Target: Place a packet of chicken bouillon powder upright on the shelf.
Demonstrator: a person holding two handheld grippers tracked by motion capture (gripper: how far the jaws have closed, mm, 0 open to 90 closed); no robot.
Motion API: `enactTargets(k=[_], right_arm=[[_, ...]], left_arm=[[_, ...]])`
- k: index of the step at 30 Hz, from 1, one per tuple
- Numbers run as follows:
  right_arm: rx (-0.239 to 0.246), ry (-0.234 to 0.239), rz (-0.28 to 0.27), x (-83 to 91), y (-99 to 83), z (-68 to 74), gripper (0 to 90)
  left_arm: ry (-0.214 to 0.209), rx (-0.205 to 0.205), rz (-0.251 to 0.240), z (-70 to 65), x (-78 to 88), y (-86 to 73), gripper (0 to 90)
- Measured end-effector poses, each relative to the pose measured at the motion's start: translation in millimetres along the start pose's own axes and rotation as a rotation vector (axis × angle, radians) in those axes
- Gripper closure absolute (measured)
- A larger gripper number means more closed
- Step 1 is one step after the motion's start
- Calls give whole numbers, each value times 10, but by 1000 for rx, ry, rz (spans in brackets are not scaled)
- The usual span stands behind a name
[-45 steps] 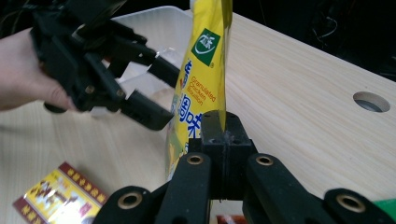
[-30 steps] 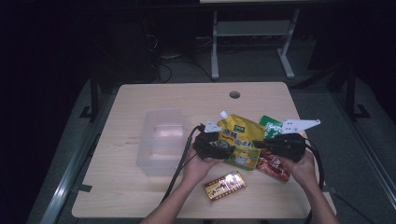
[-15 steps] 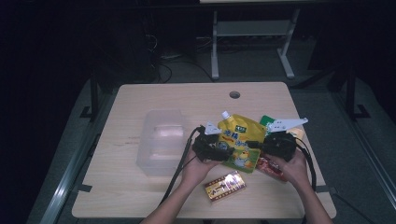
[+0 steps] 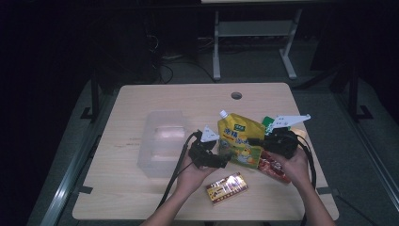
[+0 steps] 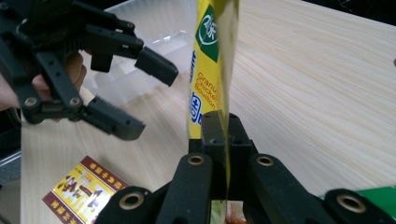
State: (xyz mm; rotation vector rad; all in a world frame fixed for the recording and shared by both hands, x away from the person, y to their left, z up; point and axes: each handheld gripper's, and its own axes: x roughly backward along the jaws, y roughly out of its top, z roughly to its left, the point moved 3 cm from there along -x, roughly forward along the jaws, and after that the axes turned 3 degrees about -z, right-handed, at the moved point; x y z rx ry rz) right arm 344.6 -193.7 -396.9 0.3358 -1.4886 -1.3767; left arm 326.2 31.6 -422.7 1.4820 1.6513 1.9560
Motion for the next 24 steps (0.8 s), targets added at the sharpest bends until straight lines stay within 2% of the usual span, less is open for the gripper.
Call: enactTargets(k=[1, 3, 9, 10, 13, 17, 18, 21, 24], right_arm=[[0, 1, -3, -3, 13, 1, 898], [1, -1, -7, -3, 24, 2, 898], [-18, 14, -30, -2, 79, -17, 898], [-11, 14, -30, -1, 101, -13, 898], [-4, 12, -31, -4, 131, -4, 898], [0, 15, -39, -9, 198, -1, 898], [2, 16, -38, -13, 228, 6, 898], [12, 18, -34, -20, 267, 18, 898], [16, 25, -36, -34, 346, 37, 898]], left_arm=[[0, 0, 0, 0, 0, 0, 227], [-7, -25, 8, -21, 42, -19, 226], [-57, -62, 16, -63, 143, -124, 225], [-80, -75, 14, -85, 173, -169, 225], [-100, -78, 5, -104, 203, -209, 227], [-126, -115, -3, -131, 277, -257, 227], [-144, -133, -16, -137, 318, -274, 227], [-160, -133, -26, -154, 354, -299, 227], [-174, -150, -23, -180, 412, -346, 227]])
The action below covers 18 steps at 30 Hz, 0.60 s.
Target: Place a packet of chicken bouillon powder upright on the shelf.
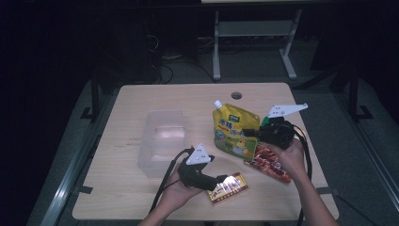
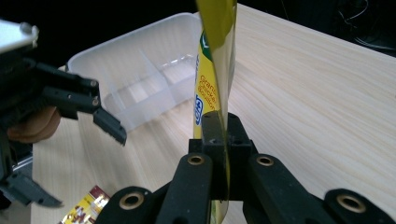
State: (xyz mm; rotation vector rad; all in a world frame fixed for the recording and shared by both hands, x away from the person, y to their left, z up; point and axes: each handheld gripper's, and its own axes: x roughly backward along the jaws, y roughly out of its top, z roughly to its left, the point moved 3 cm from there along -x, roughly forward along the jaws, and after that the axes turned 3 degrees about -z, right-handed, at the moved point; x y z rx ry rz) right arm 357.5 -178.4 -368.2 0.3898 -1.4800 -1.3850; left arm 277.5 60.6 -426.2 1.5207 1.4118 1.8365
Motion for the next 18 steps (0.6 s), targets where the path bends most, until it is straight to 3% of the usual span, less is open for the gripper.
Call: enactTargets(k=[18], right_arm=[[38, 20, 6, -151, 310, 145, 898]], left_arm=[[-33, -41, 0, -106, 82, -124, 227]])
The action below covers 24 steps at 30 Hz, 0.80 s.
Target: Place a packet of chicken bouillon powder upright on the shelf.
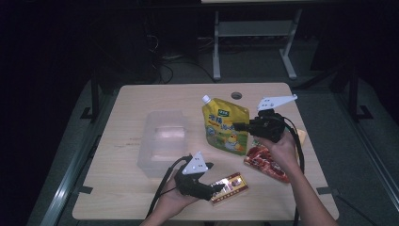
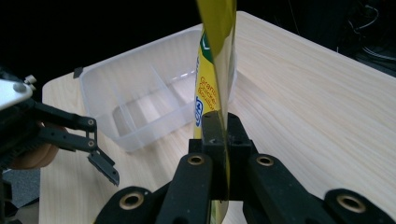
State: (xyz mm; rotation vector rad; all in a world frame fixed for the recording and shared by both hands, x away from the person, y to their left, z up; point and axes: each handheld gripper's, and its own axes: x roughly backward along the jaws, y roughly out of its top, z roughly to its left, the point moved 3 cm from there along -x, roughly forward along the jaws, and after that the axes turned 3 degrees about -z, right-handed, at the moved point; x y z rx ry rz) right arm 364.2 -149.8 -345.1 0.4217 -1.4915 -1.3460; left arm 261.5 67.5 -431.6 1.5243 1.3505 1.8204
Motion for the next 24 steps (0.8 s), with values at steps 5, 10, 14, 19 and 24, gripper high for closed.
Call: enactTargets(k=[5, 10, 14, 19, 24], right_arm=[[13, 8, -7, -31, 78, 31, 898], [21, 24, -10, -80, 181, 77, 898], [27, 26, -10, -102, 222, 99, 898], [25, 35, -13, -143, 285, 111, 898], [33, 40, -6, -195, 347, 126, 898]], left_arm=[[-6, -4, -1, -15, 16, -38, 225], [-10, -6, -4, -33, 30, -44, 220], [-9, -9, -8, -26, 43, -46, 219], [-13, -8, -10, -28, 58, -70, 219], [-15, -7, 1, -9, 62, -100, 216]])
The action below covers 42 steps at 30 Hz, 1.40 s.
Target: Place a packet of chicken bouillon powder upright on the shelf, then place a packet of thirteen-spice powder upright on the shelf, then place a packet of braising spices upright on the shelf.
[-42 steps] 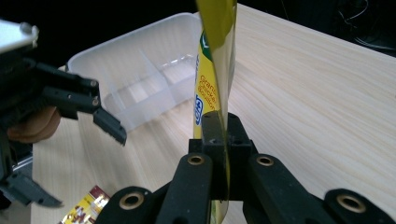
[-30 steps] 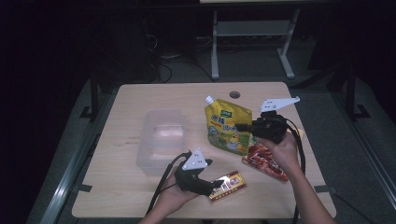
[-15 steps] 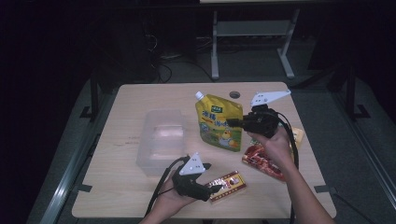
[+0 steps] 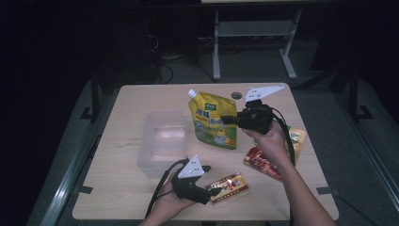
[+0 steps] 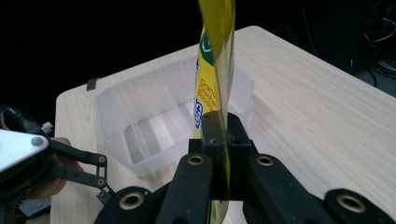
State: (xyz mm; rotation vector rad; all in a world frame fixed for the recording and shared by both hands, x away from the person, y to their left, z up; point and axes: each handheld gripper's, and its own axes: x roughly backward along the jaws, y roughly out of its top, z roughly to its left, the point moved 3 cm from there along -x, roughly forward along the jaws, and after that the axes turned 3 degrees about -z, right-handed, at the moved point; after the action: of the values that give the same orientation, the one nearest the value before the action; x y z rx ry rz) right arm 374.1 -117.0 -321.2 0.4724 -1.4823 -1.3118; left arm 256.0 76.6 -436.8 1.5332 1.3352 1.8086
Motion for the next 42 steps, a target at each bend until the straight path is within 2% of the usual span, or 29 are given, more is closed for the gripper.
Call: enactTargets(k=[15, 29, 42], right_arm=[[29, 21, 4, -107, 165, 35, 898], [46, 30, 18, -178, 228, 77, 898], [56, 60, 32, -403, 346, 173, 898]], left_arm=[[3, -7, -1, -12, -13, -16, 215], [-4, -7, 3, -35, -15, -12, 214], [-13, -4, 5, -46, -7, -20, 211]])
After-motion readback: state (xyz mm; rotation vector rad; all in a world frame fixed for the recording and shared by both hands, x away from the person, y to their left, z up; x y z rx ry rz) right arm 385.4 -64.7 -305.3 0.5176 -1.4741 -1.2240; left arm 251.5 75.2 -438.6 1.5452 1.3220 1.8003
